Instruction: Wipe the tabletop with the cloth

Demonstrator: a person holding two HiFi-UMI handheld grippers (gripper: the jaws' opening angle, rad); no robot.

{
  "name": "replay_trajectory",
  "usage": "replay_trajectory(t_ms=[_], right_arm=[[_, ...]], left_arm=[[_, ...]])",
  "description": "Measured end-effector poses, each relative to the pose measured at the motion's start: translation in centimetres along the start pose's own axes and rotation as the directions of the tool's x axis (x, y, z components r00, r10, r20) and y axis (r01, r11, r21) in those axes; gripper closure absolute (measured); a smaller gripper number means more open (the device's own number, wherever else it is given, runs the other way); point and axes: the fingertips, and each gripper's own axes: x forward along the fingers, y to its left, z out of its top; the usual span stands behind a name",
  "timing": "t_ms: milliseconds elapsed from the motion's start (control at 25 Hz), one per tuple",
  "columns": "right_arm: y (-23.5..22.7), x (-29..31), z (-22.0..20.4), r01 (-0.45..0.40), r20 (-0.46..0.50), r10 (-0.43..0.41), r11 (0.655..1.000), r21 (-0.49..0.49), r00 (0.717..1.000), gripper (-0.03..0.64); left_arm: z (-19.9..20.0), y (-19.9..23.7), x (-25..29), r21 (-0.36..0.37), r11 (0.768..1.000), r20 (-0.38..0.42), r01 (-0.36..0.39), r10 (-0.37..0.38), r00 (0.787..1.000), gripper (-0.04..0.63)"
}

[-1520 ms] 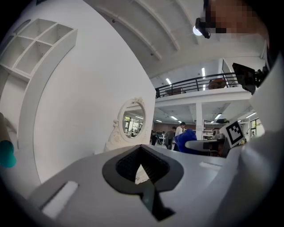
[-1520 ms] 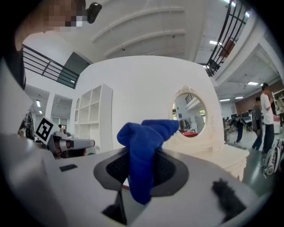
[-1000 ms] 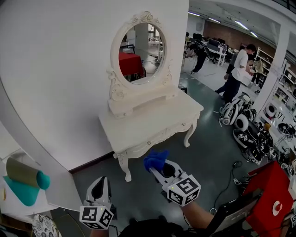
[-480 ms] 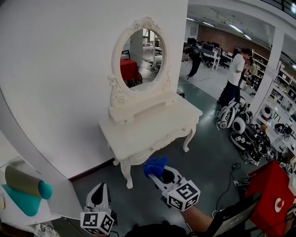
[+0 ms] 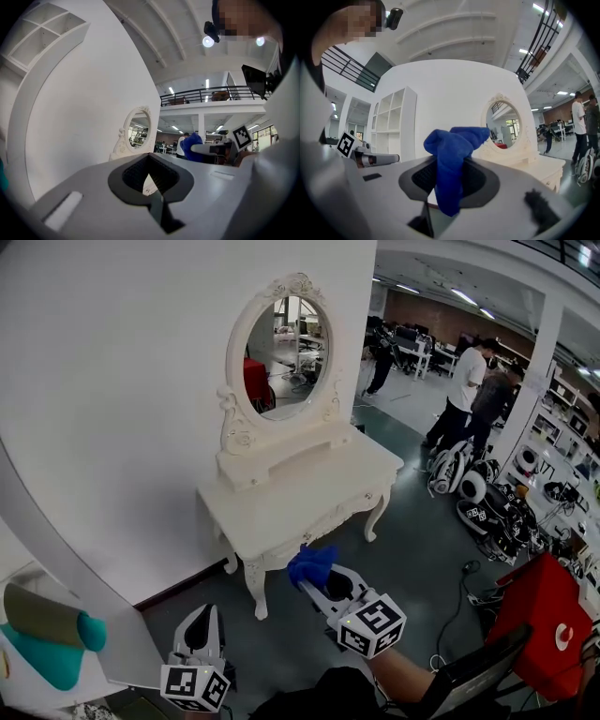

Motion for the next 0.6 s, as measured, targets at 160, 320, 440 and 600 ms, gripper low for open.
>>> replay_trajectory(t_ms=[160, 320, 440, 600], right_arm=[[0.2, 1.2, -0.2, 0.002, -0.010, -0.002, 1.000, 0.014, 1.000, 0.492], [0.0, 2.8, -0.3, -0.019, -0.015, 0.019, 1.000, 0.010, 1.000, 0.492], [-0.4, 4.5, -0.2, -0.049, -0.007, 0.050, 0.999, 0.014, 0.999, 0.492], [-1.3, 7.4, -0.5, -0.098, -0.005, 0.098, 0.995, 0.021, 0.995, 0.492]], left_arm=[[0.5, 0.8, 0.3, 0.007, 1.000, 0.016, 0.020, -0.020, 1.000, 0.589], [0.3, 2.1, 1.1, -0.010, 1.000, 0.012, 0.001, -0.001, 1.000, 0.589], [0.5, 2.7, 1.7, 0.011, 1.000, 0.011, 0.002, -0.002, 1.000, 0.588], [0.6, 4.1, 3.0, 0.034, 0.999, 0.002, -0.029, 0.029, 1.000, 0.589]])
